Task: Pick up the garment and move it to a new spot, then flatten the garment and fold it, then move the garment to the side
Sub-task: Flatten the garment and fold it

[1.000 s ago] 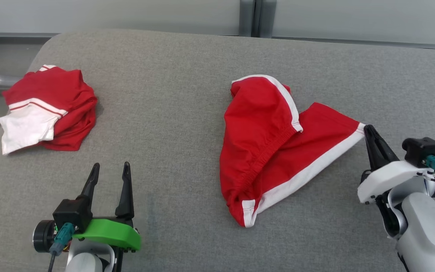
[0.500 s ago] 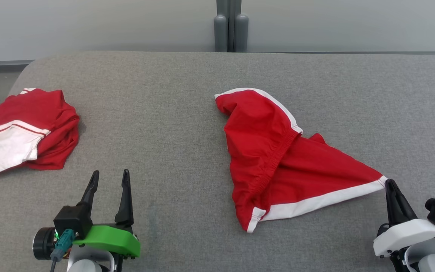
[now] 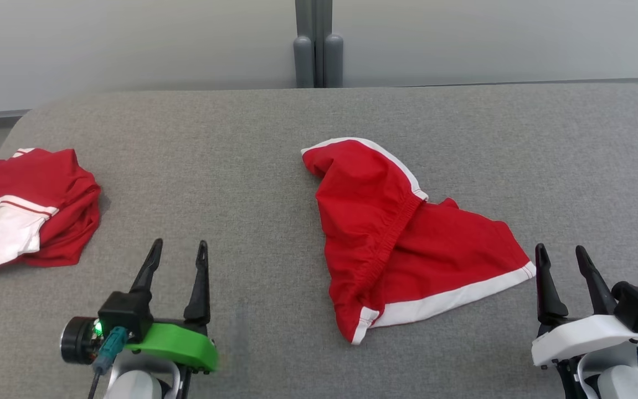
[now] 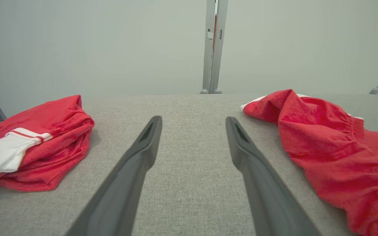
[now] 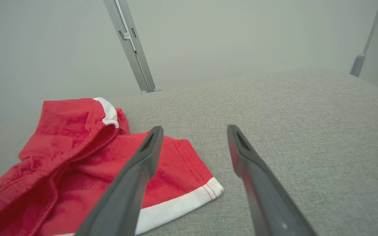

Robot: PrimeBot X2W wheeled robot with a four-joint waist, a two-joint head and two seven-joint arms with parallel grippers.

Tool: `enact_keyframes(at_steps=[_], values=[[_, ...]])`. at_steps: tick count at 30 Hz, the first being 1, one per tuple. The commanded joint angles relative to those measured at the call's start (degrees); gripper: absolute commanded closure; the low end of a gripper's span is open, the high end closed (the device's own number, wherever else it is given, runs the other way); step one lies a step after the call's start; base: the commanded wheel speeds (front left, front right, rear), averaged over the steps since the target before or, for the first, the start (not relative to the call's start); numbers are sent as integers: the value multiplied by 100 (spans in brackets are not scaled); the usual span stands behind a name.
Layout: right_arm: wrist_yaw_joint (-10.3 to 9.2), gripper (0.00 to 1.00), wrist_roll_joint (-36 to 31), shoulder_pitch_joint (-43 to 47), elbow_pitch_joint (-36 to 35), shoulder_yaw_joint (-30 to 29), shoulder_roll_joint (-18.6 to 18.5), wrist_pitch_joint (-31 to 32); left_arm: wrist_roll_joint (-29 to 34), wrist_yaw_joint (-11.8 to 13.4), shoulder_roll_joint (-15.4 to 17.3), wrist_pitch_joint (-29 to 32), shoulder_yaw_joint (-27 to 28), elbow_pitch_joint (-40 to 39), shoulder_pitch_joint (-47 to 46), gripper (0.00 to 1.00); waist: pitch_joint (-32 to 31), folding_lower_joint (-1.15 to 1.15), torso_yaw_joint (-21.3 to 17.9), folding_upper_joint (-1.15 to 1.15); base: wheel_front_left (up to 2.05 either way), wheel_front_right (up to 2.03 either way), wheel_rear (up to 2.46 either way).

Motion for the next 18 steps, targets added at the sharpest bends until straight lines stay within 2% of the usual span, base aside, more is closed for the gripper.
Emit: enact_keyframes(at_steps=[1, 6, 9, 18], values=[[-6, 0, -54, 110, -53, 24, 22, -18, 48, -33, 16, -4, -104, -26, -140, 0, -26, 0, -100, 0, 0, 0, 0], [-6, 0, -94, 95, -161, 118, 80, -18, 215, -95, 16, -4, -717, 6, -423, 0, -4, 0, -245, 0, 0, 0, 0], [-6, 0, -88, 88, -195, 146, 108, -18, 329, -131, 16, -3, -1277, 89, -612, 0, 25, 0, -326, 0, 0, 0, 0], [-6, 0, -44, -27, -226, 253, 210, -18, 303, -142, 62, -3, -2606, 556, -1248, 0, 162, 0, -718, 0, 0, 0, 0]])
